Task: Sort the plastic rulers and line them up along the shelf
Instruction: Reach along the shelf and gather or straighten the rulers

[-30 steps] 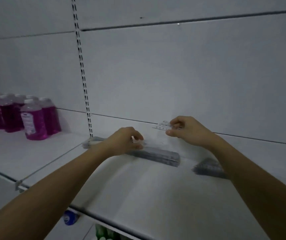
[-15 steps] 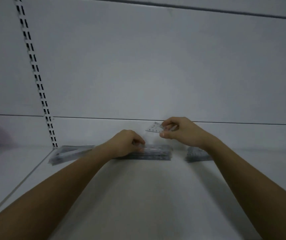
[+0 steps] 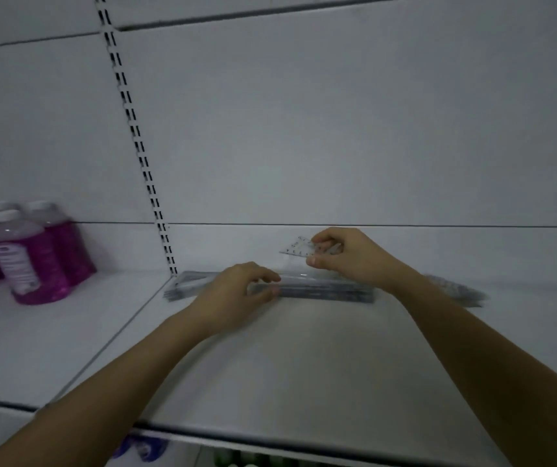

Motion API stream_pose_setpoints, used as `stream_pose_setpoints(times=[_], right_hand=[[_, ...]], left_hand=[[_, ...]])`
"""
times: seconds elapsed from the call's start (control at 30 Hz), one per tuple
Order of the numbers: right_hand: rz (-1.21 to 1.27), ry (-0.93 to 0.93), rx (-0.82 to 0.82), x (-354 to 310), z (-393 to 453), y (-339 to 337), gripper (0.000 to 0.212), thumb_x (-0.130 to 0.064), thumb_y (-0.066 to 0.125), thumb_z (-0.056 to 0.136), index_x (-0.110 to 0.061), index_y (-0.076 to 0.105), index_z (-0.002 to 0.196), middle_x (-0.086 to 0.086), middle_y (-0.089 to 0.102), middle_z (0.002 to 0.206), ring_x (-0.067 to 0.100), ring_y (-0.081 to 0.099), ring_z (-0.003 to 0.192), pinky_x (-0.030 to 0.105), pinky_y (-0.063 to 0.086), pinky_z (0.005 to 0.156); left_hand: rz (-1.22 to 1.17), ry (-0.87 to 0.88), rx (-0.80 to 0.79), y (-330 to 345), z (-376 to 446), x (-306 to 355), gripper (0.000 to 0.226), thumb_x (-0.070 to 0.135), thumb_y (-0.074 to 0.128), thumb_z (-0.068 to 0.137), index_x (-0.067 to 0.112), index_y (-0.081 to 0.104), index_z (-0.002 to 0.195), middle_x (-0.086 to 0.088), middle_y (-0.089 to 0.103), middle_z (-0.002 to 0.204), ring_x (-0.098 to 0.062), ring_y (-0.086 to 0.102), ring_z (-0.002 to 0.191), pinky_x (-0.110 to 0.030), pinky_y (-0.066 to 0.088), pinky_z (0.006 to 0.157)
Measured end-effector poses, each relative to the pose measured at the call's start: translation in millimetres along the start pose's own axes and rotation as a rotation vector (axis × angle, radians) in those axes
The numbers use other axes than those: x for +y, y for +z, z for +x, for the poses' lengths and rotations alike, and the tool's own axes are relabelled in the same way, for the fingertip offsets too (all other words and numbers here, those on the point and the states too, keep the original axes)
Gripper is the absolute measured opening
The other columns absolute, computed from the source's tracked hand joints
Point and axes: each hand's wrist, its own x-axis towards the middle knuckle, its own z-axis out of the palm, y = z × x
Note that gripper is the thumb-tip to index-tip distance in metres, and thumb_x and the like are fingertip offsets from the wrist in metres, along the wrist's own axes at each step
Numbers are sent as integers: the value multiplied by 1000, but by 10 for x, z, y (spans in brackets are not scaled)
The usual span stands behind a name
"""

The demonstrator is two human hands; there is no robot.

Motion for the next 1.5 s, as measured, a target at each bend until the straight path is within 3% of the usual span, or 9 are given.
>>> stream_pose_setpoints(times=[0.17,0.37,0.5,0.7,0.97,1.07,1.2,1.33,1.5], right_hand=[[26,-49,-88,-192,47,389,45,-37,75,82,-19,61,121,-7,61,106,1,56,88,9,39,72],[-97,-83,-153,-559,333,843,47,-41,72,83,-21,59,123,-5,60,110,3,56,91,13,41,74],[-255,-113,-244,-856,626,1230,49,-41,72,83,-20,57,125,-6,56,113,4,54,91,17,40,74],[-491,-103,-395,-1045,971,1589,49,-35,70,85,-20,56,129,0,56,130,15,54,110,31,44,99],[-602,-6,-505,-1198,1062,1838,52,-31,68,89,-17,52,136,2,55,135,17,52,119,25,39,100],[-603,36,-457,-1226,1031,1861,56,-31,67,89,-14,48,139,3,53,137,18,52,120,24,38,99],[-554,66,-297,-1250,892,1750,47,-32,65,90,-17,54,133,2,56,132,16,55,111,25,41,94],[-491,107,-136,-1199,547,1502,32,-35,62,91,-24,61,121,-4,60,119,13,59,100,30,47,91],[-472,146,-2,-1088,-97,1090,19,-31,57,93,-26,66,109,-7,64,105,9,60,91,23,48,81]], left_hand=[[62,-11,-80,-122,-573,-399,38,59,48,89,40,59,121,23,53,128,4,42,123,-28,36,108],[193,1,-191,-216,-838,-638,56,65,35,91,42,39,142,13,34,151,-3,31,135,-24,24,113],[177,5,-171,-172,-833,-676,57,65,35,91,43,33,144,13,30,153,-6,25,140,-34,20,117],[138,14,-164,-132,-841,-751,55,59,35,94,37,36,144,7,28,155,-14,20,142,-39,12,116],[92,84,-127,-70,-838,-847,58,57,23,92,31,41,141,-1,36,148,-21,27,136,-47,14,113],[92,102,-97,-51,-856,-857,73,59,9,79,31,44,136,0,40,144,-21,32,132,-46,17,110],[79,80,-111,-79,-847,-873,52,52,29,94,30,43,139,1,38,146,-19,29,135,-44,14,112],[60,52,-143,-113,-857,-847,50,51,36,96,32,40,142,3,34,151,-17,26,138,-42,10,115],[76,-7,-182,-162,-813,-777,50,54,37,95,35,41,140,6,39,147,-17,34,134,-38,22,114]])
